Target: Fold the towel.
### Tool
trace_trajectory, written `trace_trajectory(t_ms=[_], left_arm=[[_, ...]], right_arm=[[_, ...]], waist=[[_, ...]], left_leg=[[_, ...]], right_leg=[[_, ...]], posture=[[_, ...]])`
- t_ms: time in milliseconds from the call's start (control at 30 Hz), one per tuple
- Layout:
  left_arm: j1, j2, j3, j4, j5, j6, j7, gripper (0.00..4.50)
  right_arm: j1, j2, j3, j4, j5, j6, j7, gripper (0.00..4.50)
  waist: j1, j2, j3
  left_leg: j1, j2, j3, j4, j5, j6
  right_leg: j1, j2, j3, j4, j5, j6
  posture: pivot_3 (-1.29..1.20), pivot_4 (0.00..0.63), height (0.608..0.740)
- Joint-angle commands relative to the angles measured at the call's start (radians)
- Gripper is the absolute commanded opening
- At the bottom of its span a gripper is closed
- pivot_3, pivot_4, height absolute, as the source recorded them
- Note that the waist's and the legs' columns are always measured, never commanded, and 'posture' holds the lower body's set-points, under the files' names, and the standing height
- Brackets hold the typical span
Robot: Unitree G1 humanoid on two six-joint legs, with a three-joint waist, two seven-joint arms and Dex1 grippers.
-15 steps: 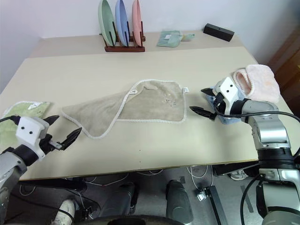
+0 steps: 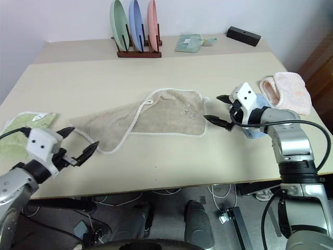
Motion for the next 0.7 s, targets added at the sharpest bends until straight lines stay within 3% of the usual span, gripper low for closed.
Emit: trace_trajectory(t_ms=[33, 233, 467, 700], left_arm=[[-0.066, 0.048, -0.158, -0.074, 0.035, 0.037, -0.013, 4.47], [-0.177, 0.12, -0.325, -0.002, 0.229, 0.079, 0.066, 4.47], [-0.137, 0.182, -0.311, 0.063, 0.297, 0.085, 0.042, 4.47], [-0.099, 0.211, -0.319, 0.099, 0.334, 0.1, 0.015, 4.47]], right_arm=[[-0.028, 0.002, -0.004, -0.045, 0.022, 0.035, 0.011, 4.5], [0.026, 0.008, -0.019, -0.136, 0.03, 0.066, -0.024, 4.5], [0.091, 0.002, -0.037, -0.22, 0.045, 0.11, -0.059, 4.5], [0.067, 0.023, -0.024, -0.18, 0.04, 0.078, -0.061, 4.5]], waist=[[0.002, 0.0, 0.0], [-0.001, 0.001, 0.0], [-0.001, 0.001, 0.0], [-0.001, 0.001, 0.0]], left_leg=[[0.0, 0.0, 0.0, 0.0, 0.0, 0.0], [0.0, 0.0, 0.0, 0.0, 0.0, 0.0], [0.0, 0.0, 0.0, -0.001, 0.0, 0.0], [0.0, 0.0, 0.0, 0.0, 0.0, 0.0]], right_leg=[[0.0, 0.0, 0.0, 0.0, 0.0, 0.0], [0.0, 0.0, 0.0, 0.001, 0.0, 0.0], [0.0, 0.001, 0.0, 0.0, 0.0, 0.0], [0.0, 0.0, 0.0, 0.0, 0.0, 0.0]], posture=[[0.0, 0.15, 0.736], [0.0, 0.15, 0.736], [0.0, 0.15, 0.736], [0.0, 0.15, 0.736]])
